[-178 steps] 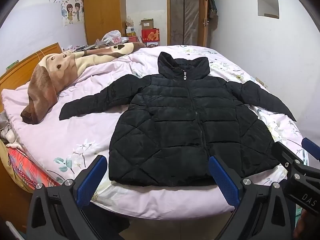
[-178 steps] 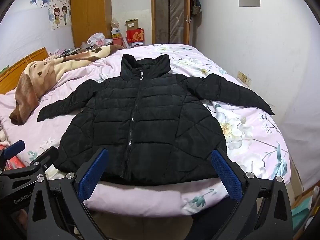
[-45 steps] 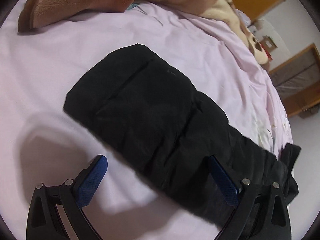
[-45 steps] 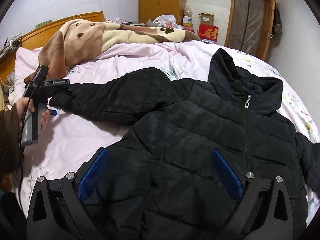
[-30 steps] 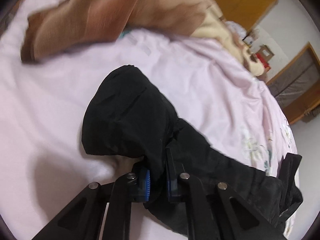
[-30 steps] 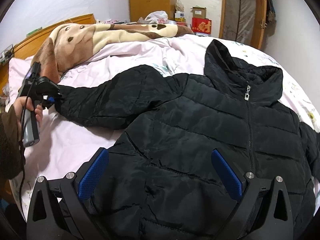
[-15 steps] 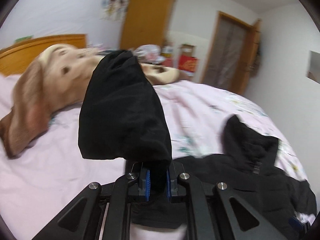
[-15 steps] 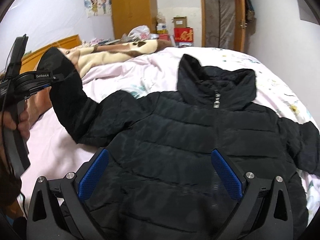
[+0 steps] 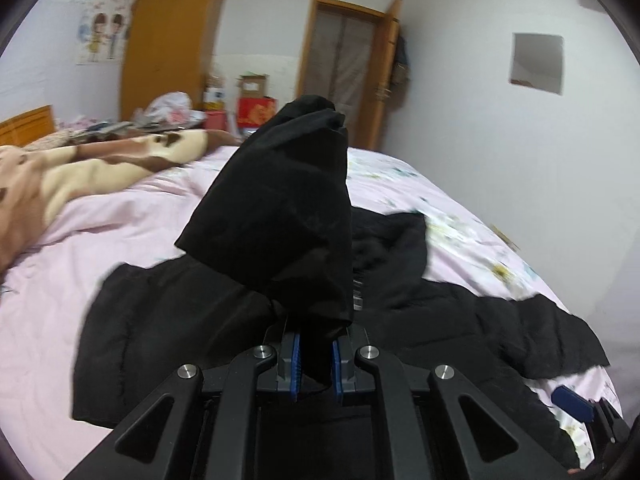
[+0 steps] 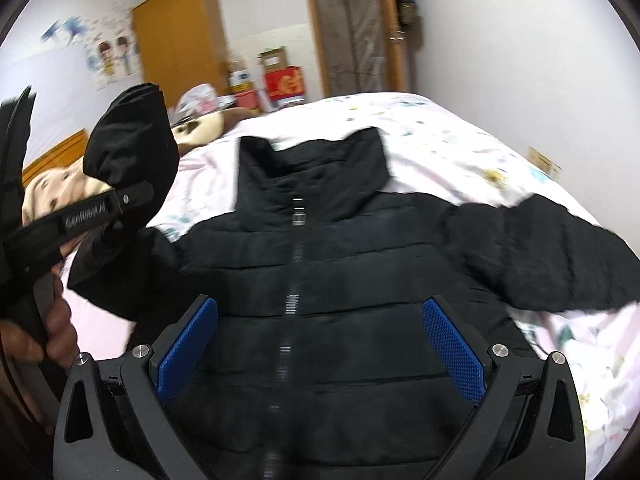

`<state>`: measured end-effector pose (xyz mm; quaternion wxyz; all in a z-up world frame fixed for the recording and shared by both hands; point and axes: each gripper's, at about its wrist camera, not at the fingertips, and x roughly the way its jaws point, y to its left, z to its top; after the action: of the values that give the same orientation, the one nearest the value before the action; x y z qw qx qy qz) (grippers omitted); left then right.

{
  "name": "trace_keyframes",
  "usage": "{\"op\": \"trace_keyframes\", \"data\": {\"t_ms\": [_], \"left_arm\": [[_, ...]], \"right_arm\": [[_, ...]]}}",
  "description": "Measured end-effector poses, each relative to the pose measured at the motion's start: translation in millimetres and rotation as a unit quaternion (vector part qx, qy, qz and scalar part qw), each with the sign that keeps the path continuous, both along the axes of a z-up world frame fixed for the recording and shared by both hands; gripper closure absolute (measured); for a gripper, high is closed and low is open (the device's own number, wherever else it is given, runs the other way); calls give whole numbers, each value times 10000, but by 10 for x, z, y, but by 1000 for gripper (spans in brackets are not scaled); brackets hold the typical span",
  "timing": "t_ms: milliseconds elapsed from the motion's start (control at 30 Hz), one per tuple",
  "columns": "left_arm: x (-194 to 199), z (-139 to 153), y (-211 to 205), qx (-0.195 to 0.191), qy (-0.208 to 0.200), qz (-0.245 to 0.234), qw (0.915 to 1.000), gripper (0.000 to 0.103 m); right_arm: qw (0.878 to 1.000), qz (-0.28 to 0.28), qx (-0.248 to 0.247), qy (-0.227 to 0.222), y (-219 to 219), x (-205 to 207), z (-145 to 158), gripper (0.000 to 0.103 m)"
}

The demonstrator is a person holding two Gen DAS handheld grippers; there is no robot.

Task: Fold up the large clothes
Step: 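Fold the held sleeve across the jacket body toward the right tool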

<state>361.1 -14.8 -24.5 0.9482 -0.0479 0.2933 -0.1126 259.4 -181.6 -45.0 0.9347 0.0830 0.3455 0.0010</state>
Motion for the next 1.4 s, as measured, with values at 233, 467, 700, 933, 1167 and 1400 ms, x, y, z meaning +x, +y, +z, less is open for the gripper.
{"op": "trace_keyframes", "data": {"t_ms": [233, 467, 700, 933, 1167, 1400], "left_arm": [[101, -376, -607, 169, 262, -378, 9988, 91], [112, -709, -951, 189, 470, -742, 9960, 90], [182, -995, -1119, 228, 884, -940, 9914, 78], [82, -893, -925, -240, 871, -1541, 9839, 20], [97, -537, -13, -88, 648, -499, 9966, 20], [325, -802, 738, 426, 1250, 671, 9890, 20]], "right_arm": [[9986, -488, 152, 139, -501, -46, -157, 1], [9967, -733, 176, 286, -800, -75, -305, 1], [9951, -864, 197, 433, -967, -31, -415, 1], [9943, -934, 171, 492, -996, 46, -449, 1], [9952, -722, 288, 591, -929, 317, -503, 1], [9934, -358, 708, 834, -765, 717, -689, 2]]}}
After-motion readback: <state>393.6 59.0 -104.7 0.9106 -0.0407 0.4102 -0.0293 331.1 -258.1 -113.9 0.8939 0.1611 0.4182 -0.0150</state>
